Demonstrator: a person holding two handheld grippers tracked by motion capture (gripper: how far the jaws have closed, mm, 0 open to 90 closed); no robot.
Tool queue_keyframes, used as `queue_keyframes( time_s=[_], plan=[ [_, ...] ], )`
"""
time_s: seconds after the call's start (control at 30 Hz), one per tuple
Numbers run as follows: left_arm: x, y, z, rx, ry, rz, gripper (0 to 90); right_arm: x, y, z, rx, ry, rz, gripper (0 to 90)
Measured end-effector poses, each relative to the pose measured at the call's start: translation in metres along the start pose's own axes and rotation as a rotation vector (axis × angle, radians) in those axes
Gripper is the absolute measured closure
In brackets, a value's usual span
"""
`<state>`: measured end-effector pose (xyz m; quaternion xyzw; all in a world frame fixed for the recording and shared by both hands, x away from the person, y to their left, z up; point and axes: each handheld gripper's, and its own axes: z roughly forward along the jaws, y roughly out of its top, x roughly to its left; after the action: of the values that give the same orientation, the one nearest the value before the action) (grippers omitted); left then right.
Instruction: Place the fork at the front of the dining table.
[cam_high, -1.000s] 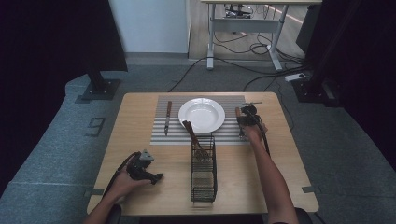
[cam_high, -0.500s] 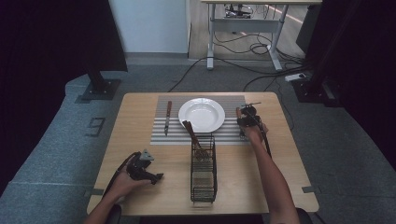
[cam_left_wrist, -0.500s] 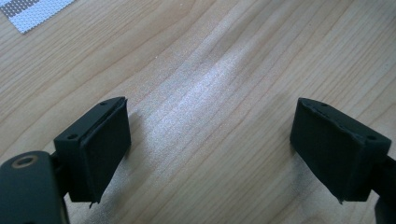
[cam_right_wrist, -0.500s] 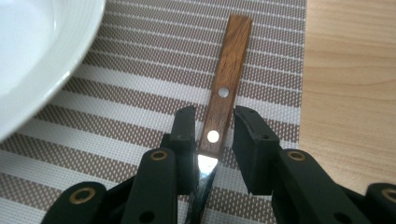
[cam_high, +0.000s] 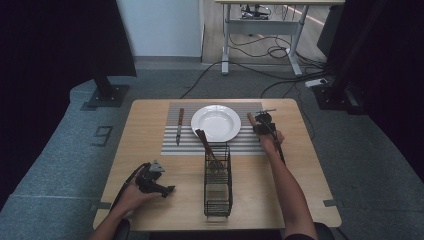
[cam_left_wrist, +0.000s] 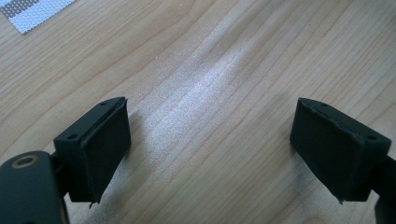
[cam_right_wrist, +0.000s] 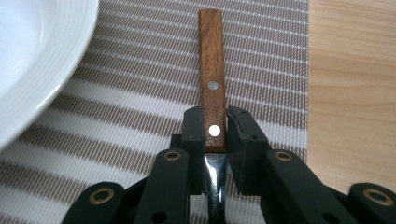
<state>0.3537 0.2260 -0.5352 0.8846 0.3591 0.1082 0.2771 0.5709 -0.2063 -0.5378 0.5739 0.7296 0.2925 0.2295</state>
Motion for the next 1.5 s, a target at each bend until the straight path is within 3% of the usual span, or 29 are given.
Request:
queue_keyframes(
  time_s=[0.1,0.17,0.27,0.57,0.67,0.9,1.27,1.5],
  plan=[
    [0.000,0.000,0.000,-0.002,-0.001,0.001,12.2,-0.001,0.008,0.005,0.016,-0.003,0.000,77.1],
    [0.000,0.000,0.000,-0.002,-0.002,0.001,12.2,0.000,0.010,0.007,-0.007,0.006,0.005,77.1],
    [0.000,-0.001,0.000,-0.005,-0.001,-0.001,12.3,0.001,0.015,0.013,0.022,0.003,0.017,77.0],
    [0.000,-0.001,0.000,-0.006,0.002,-0.004,12.3,-0.001,0.017,0.019,-0.010,0.016,0.058,76.3],
    [0.000,-0.001,0.000,-0.005,0.003,-0.004,12.3,-0.002,0.017,0.018,-0.011,0.020,0.061,66.1],
    [0.000,-0.001,0.000,-0.005,0.002,-0.006,12.3,-0.009,0.017,-0.012,-0.052,0.057,0.066,62.2],
    [0.000,0.000,0.000,0.000,0.004,-0.007,12.2,-0.013,-0.021,-0.047,0.024,0.121,0.051,56.5],
    [0.000,0.000,0.000,0.000,0.004,-0.006,12.1,-0.015,-0.036,-0.061,0.013,0.150,0.066,53.9]
  ],
)
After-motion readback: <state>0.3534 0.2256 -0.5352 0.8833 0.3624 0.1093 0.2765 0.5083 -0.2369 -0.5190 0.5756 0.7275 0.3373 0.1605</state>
